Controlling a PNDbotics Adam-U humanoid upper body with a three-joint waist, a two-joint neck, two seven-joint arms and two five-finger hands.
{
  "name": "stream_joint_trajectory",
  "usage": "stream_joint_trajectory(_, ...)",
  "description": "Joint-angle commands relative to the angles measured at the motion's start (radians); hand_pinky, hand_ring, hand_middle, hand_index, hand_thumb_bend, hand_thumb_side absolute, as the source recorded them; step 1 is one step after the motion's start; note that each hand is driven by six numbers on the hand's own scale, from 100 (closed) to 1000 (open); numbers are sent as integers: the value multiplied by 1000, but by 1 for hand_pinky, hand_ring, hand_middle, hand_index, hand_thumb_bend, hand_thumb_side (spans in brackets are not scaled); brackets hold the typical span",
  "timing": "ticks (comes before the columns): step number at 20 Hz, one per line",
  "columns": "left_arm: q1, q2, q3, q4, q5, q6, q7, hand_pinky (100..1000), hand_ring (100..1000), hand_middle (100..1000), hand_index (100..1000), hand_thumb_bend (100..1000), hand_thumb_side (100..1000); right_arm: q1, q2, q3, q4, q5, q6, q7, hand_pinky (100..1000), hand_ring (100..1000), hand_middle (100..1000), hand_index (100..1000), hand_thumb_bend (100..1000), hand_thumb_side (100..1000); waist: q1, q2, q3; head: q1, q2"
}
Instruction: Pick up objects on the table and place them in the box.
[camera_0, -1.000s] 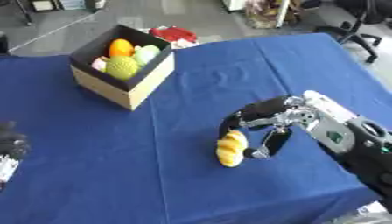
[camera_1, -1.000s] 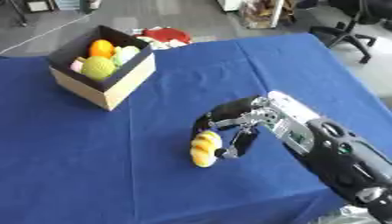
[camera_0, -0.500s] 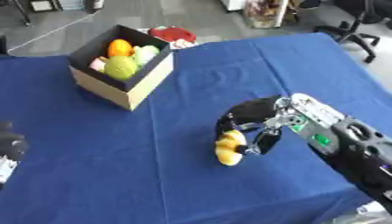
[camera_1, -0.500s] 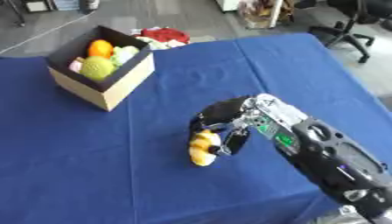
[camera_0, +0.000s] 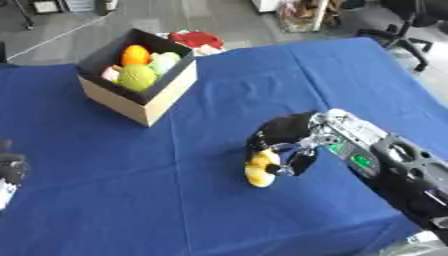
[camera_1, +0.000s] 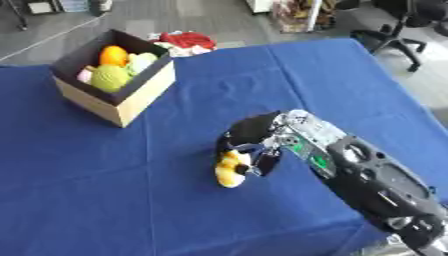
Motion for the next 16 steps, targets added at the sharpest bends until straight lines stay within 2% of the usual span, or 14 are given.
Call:
stream_joint_trajectory(1,-11,12,5,-21,3,0,3,785,667,641,846,430,506,-20,-18,-18,1,36,13,-99,817,674,542,517,235,100,-9,-11,0,-1,4)
stream_joint_trajectory(5,-10,12,5,-21,4,1,4,785,667,641,846,425,509,-37,-15,-32,3,51,29,-201,776,585,453,443,214,100,-11,-12,-1,0,4)
stream_joint_trajectory(9,-8,12,6,-22,5,2,6,785,668,642,846,422,510,-86,-9,-54,6,7,51,-245,769,561,426,427,201,100,-11,-14,1,3,4)
stream_joint_trajectory(13,-5,10,6,-21,6,2,7,785,668,642,846,419,512,-224,23,-77,22,-59,84,-251,768,540,402,419,200,100,-9,-20,4,6,4)
stream_joint_trajectory(16,-1,4,2,-20,9,2,4,785,669,642,846,419,512,-367,85,-87,117,-86,112,-275,769,529,386,416,200,100,1,-26,12,7,4)
